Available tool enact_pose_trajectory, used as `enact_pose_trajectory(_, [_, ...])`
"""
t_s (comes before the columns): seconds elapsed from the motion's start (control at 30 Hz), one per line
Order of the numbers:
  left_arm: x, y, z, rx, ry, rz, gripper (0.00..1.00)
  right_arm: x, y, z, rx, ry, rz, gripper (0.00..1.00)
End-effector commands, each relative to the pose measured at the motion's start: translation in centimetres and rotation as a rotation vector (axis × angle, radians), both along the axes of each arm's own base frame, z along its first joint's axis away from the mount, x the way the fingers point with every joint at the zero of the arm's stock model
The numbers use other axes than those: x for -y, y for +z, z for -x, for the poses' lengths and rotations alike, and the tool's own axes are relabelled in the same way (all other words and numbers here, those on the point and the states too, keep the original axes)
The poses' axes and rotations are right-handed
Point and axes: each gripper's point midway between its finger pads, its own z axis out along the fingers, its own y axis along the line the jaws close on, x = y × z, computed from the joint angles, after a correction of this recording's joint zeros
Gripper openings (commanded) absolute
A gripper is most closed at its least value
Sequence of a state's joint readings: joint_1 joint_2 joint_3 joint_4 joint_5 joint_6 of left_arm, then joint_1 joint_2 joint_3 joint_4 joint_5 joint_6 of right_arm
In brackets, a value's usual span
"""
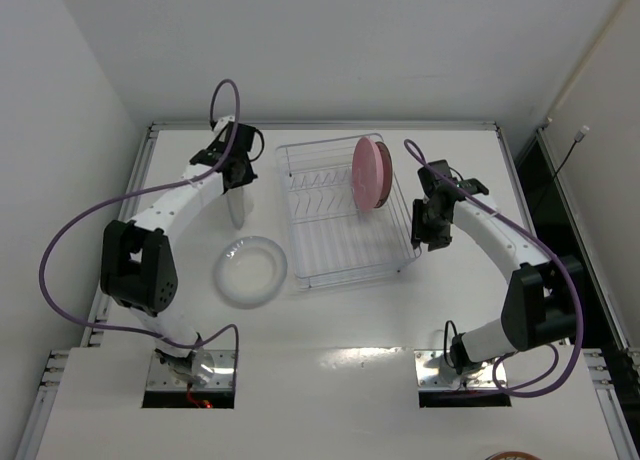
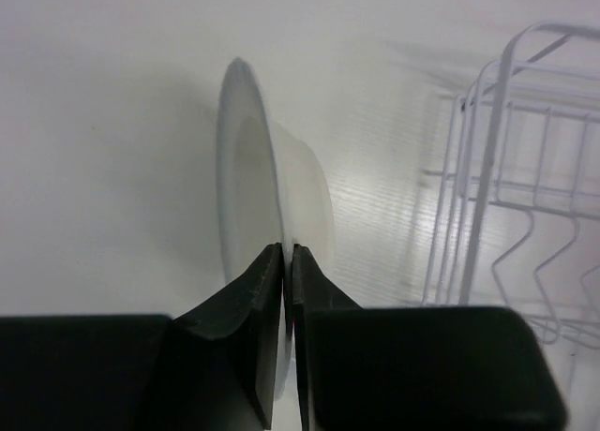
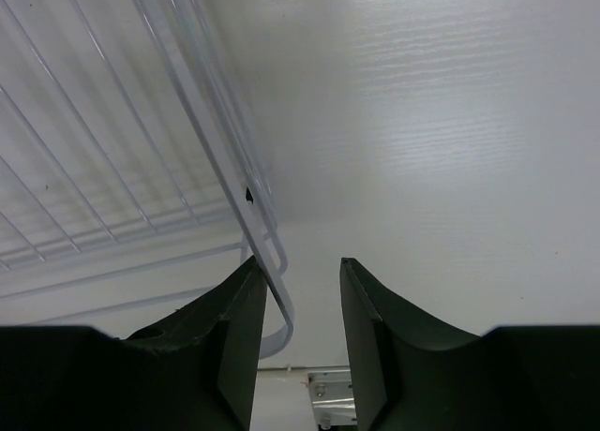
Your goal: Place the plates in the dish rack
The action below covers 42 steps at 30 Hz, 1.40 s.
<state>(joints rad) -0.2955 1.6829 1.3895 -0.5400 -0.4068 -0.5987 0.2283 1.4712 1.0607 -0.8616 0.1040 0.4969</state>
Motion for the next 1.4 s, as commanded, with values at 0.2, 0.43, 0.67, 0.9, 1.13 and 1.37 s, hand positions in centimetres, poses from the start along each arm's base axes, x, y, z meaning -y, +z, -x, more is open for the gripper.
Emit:
enact_pose_trajectory(0.2, [1.7,14.2,-3.4,0.350,0.000,0.157,0.00,0.3,-0.5,-0.4,-0.003,-0.007,0.014,0.34])
enact_pose_trajectory(0.43, [1.9,18.2,-3.7,0.433,-0.008,0.216,0.00,0.4,-0.6,-0.1,-0.012,-0.007,0.016,0.34])
enact_pose_trajectory(0.67, [10.5,25.9,-5.8,0.590,-0.292,0.538,0.00,0.0,-0.9,-0.2,-0.028,0.008,0.003,0.33])
enact_pose_trajectory(0.9, [17.1,25.3,-6.9,0.556,-0.384,0.694,0.00,-0.1,-1.1,0.1,-0.039,0.010,-0.004,0.33])
enact_pose_trajectory(1.13, [23.1,21.0,-7.1,0.436,-0.396,0.764,0.00,-0.3,-2.0,0.3,-0.076,0.033,-0.009,0.29])
enact_pose_trajectory(1.37, [25.4,16.9,-6.9,0.354,-0.332,0.716,0.00,0.0,-2.0,0.2,-0.076,0.023,-0.009,0.27])
